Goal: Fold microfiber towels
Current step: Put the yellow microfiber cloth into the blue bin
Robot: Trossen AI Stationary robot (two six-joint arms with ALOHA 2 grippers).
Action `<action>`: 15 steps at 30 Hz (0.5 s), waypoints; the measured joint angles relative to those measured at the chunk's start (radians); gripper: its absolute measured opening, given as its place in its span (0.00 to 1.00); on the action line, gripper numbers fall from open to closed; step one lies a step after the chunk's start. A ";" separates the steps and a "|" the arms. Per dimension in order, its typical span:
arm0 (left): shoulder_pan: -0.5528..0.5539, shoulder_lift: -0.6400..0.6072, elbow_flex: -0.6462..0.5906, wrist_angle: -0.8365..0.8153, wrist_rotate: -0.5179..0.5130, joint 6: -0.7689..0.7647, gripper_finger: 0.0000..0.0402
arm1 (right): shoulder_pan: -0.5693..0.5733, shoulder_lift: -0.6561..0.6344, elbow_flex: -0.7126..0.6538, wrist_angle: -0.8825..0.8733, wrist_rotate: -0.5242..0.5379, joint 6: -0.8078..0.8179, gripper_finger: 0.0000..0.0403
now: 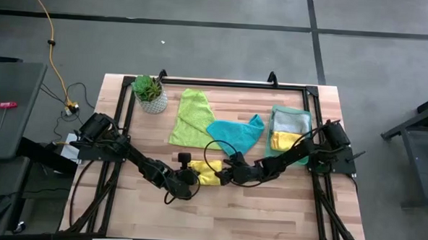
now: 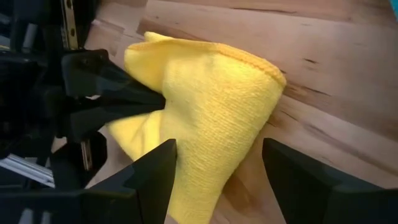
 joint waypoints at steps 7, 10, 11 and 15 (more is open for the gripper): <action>0.000 0.000 0.000 0.001 0.002 -0.006 0.00 | 0.000 0.036 0.005 0.062 0.003 0.008 0.57; 0.000 0.000 0.000 0.001 0.002 -0.007 0.00 | 0.000 0.053 0.005 0.096 0.013 0.013 0.57; 0.000 0.000 0.000 0.001 0.002 -0.007 0.00 | 0.000 0.054 0.005 0.101 0.017 0.013 0.57; 0.001 0.000 0.000 -0.002 0.009 -0.006 0.00 | 0.000 0.056 0.021 0.094 0.017 -0.015 0.57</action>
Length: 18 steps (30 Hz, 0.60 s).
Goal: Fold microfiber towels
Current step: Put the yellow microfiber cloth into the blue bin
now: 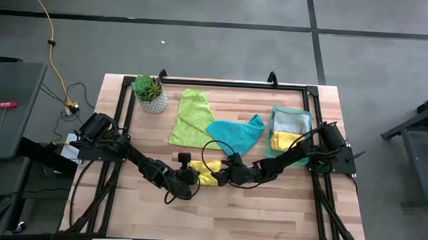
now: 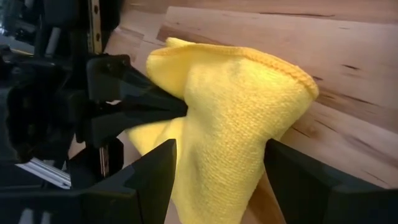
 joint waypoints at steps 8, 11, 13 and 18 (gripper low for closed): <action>0.000 0.000 0.000 0.000 0.001 -0.001 0.00 | -0.001 0.013 0.076 -0.163 -0.004 0.002 0.57; 0.000 0.000 0.000 0.000 0.001 -0.001 0.00 | 0.000 0.027 0.097 -0.165 0.007 -0.027 0.57; 0.000 0.000 0.000 0.001 0.001 -0.002 0.00 | 0.000 0.036 0.105 -0.167 0.012 -0.046 0.57; 0.000 0.000 0.000 0.002 0.001 -0.002 0.00 | 0.000 0.039 0.111 -0.197 0.013 -0.046 0.49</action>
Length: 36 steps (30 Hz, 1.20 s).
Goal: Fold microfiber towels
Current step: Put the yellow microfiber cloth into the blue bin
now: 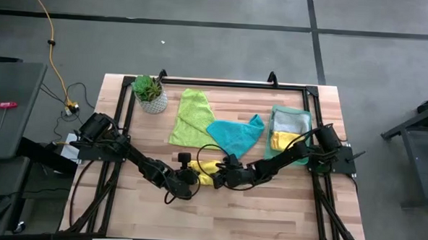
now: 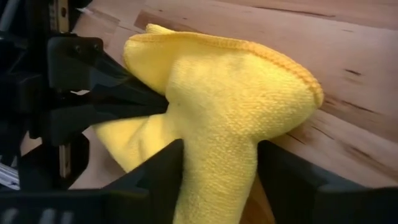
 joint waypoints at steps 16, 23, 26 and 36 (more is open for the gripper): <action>-0.130 -0.356 0.052 -0.236 -0.106 -0.015 0.00 | 0.010 -0.073 -0.005 -0.181 0.029 -0.182 0.01; -0.216 -0.569 0.053 -0.204 -0.245 0.010 0.00 | 0.029 -0.117 -0.005 -0.245 0.050 -0.189 0.01; -0.232 -0.620 0.054 -0.184 -0.247 0.010 0.00 | 0.033 -0.119 -0.005 -0.242 0.050 -0.207 0.01; -0.248 -0.612 0.054 -0.180 -0.232 0.010 0.00 | 0.033 -0.120 -0.004 -0.247 0.038 -0.233 0.00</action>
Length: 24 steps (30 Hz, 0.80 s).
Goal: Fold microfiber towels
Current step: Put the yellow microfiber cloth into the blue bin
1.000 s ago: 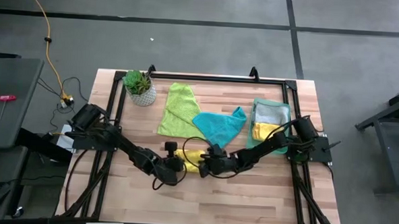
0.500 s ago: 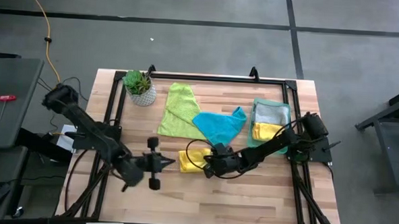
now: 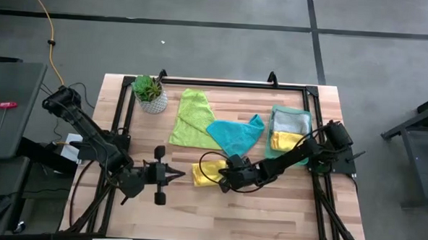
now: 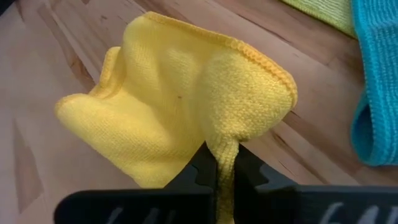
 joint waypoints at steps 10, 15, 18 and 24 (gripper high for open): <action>0.000 -0.001 0.000 0.003 0.197 0.000 0.00 | -0.003 -0.092 0.000 0.008 0.076 -0.108 0.00; 0.001 -0.001 0.001 0.002 0.156 0.000 0.00 | -0.022 -0.251 0.001 -0.073 0.176 -0.210 0.00; 0.001 -0.001 0.001 -0.004 0.141 0.000 0.00 | -0.052 -0.362 0.002 -0.228 0.245 -0.206 0.00; 0.001 -0.001 0.001 -0.004 0.133 0.000 0.00 | -0.162 -0.517 0.002 -0.588 0.299 -0.106 0.00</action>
